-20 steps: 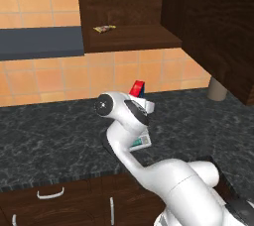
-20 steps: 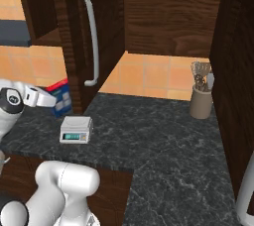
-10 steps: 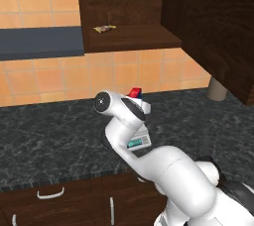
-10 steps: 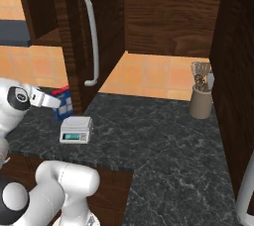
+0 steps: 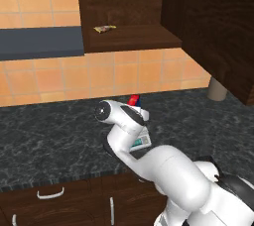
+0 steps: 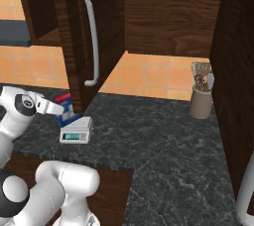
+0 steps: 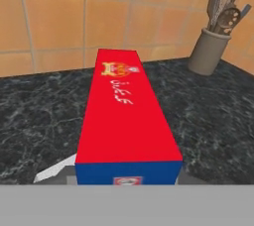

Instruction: Pick the boxed food and place it on the digital scale for weighing, and close the cabinet.

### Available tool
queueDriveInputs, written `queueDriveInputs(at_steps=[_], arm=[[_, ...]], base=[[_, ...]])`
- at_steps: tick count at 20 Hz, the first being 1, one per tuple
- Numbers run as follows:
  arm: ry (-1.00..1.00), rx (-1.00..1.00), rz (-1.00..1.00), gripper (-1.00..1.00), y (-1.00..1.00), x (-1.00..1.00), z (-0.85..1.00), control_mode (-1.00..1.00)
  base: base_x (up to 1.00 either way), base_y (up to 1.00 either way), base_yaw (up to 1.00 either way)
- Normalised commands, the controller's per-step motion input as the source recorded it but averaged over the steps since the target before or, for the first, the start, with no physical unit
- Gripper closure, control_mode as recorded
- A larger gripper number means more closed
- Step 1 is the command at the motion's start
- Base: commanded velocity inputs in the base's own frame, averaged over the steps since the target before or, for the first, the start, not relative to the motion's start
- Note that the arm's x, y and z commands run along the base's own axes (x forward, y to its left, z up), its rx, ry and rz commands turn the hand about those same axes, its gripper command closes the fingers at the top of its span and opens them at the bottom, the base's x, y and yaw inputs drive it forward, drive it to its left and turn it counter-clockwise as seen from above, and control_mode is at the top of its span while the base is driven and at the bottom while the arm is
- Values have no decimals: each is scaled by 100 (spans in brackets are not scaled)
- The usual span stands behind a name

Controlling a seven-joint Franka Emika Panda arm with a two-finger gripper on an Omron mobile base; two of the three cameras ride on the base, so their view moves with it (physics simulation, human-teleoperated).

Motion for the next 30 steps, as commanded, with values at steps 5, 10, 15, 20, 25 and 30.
queueDriveInputs(at_steps=[5, 10, 15, 20, 25, 30], arm=[[0, 0, 0, 100, 0, 20, -27, -100], [-3, 0, 0, 100, 0, 18, -25, -100], [-10, 0, 0, 100, 0, 12, -19, -100], [-5, 0, 0, 100, 0, 11, 0, -100], [0, 0, 0, 100, 0, 18, -2, -100], [0, 0, 0, -100, 0, 3, -2, -100]], base=[[0, 0, 0], [0, 0, 0], [0, 0, 0], [0, 0, 0], [0, 0, 0], [0, 0, 0]])
